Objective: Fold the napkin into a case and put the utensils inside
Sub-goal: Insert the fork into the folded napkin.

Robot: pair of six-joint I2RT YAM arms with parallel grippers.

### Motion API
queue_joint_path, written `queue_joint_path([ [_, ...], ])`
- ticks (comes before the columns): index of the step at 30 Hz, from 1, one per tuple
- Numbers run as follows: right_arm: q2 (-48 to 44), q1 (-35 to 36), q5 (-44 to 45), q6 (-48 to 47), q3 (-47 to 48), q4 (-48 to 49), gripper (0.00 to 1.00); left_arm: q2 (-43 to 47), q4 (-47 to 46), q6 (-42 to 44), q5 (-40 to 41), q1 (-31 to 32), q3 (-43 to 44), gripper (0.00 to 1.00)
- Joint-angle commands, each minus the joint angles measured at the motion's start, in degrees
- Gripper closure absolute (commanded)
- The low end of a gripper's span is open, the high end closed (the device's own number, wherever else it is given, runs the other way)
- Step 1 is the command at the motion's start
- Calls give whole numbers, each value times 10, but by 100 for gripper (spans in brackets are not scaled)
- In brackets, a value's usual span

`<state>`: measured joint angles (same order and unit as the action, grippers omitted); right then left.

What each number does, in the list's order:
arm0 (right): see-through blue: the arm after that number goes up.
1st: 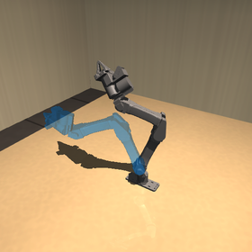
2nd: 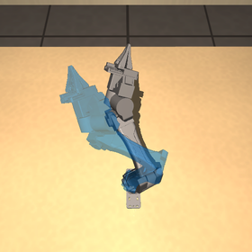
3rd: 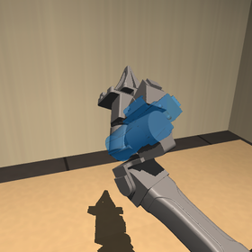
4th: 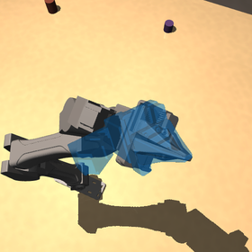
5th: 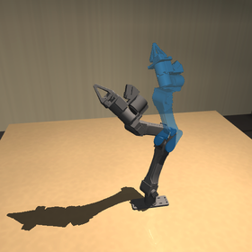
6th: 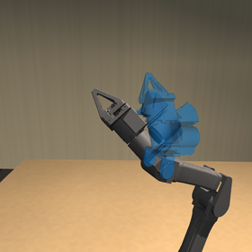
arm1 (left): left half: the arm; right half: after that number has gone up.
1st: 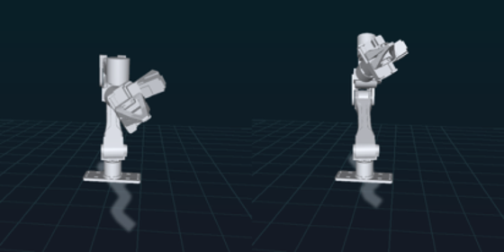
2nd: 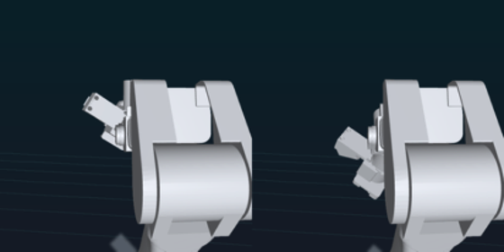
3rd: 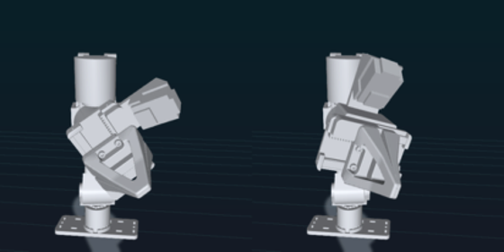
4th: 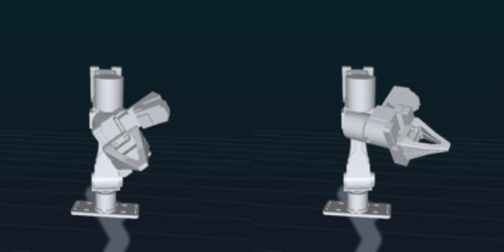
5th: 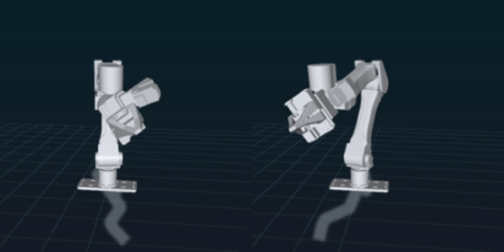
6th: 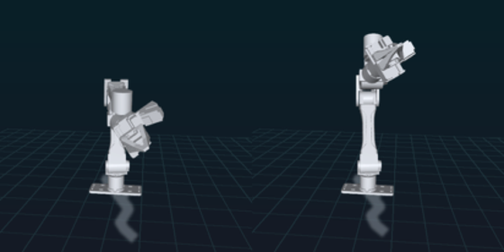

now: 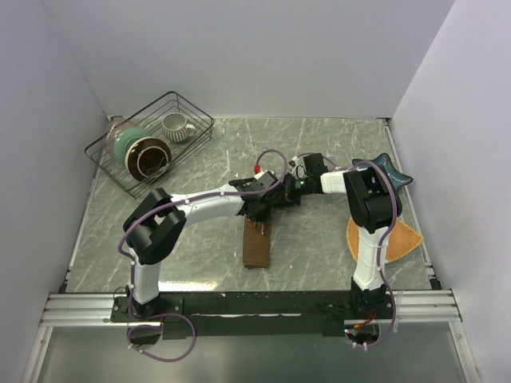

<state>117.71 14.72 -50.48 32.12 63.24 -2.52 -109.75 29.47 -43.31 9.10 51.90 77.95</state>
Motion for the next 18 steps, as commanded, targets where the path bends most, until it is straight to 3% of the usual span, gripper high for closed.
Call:
queue_joint_path([
  [1,-27,-6,32,-8,-6,18,100,21,30,-13,-32,12,-17,99],
  [14,-30,-7,35,-13,-8,19,100,24,27,-19,-53,20,-35,97],
  [18,-32,-6,35,-13,-11,20,100,27,28,-16,-49,19,-34,75],
])
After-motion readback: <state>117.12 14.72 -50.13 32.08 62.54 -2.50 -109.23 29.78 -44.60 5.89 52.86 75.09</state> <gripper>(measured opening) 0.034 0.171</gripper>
